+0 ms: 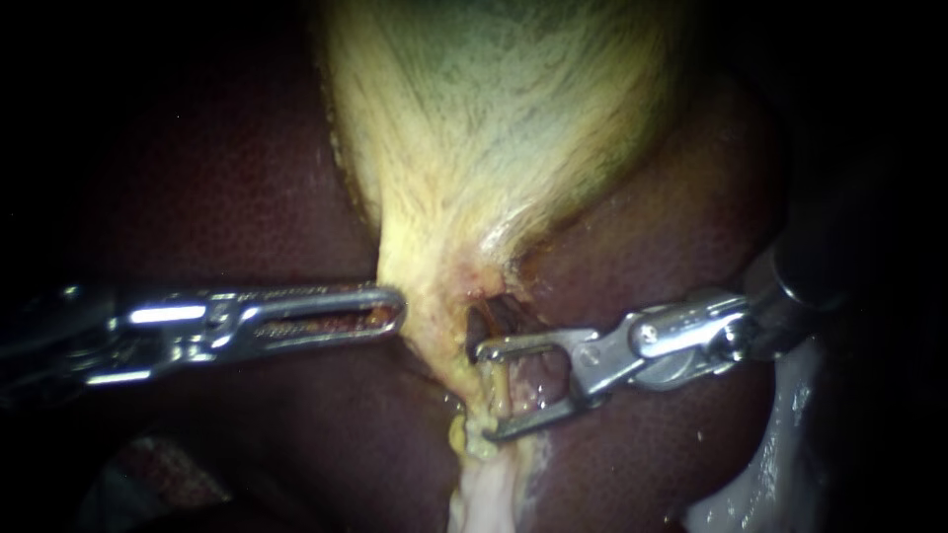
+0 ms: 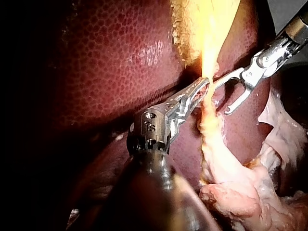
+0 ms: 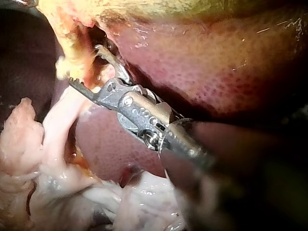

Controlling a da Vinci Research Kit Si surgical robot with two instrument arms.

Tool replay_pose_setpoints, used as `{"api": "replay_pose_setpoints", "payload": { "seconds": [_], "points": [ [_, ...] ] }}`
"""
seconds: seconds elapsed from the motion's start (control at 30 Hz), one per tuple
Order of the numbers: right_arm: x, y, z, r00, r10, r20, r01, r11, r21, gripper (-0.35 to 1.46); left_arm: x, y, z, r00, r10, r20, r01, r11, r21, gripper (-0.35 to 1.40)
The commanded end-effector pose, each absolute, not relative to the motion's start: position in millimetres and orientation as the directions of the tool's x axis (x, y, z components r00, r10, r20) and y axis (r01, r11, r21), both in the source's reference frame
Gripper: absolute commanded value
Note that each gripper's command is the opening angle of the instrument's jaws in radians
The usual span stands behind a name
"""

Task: Going back second clip left tube

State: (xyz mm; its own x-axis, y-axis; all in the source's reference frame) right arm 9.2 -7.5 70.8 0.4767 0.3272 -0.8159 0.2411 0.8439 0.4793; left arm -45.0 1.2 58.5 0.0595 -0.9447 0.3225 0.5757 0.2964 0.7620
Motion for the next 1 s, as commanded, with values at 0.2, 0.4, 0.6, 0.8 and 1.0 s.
{"api": "replay_pose_setpoints", "payload": {
  "seconds": [0.2, 0.4, 0.6, 0.8, 1.0],
  "points": [
    [9.7, -7.8, 70.8, 0.475, 0.329, -0.816, 0.238, 0.845, 0.479, 0.6, -45.0, 1.2, 58.5, 0.06, -0.945, 0.323, 0.575, 0.297, 0.762, -0.35],
    [10.9, -8.1, 70.7, 0.473, 0.331, -0.816, 0.232, 0.847, 0.479, 0.6, -45.0, 1.2, 58.5, 0.06, -0.945, 0.323, 0.575, 0.297, 0.762, -0.35],
    [10.4, -8.2, 70.4, 0.47, 0.332, -0.817, 0.235, 0.846, 0.479, 0.59, -44.9, 1.2, 58.5, 0.06, -0.945, 0.323, 0.575, 0.297, 0.762, -0.35],
    [8.3, -7.8, 70.0, 0.469, 0.332, -0.818, 0.243, 0.842, 0.481, 0.6, -44.9, 1.2, 58.5, 0.06, -0.945, 0.323, 0.575, 0.297, 0.762, -0.35],
    [5.6, -6.6, 68.8, 0.468, 0.339, -0.816, 0.249, 0.835, 0.49, 0.6, -44.9, 1.2, 58.6, 0.06, -0.944, 0.323, 0.576, 0.297, 0.762, -0.35]
  ]
}}
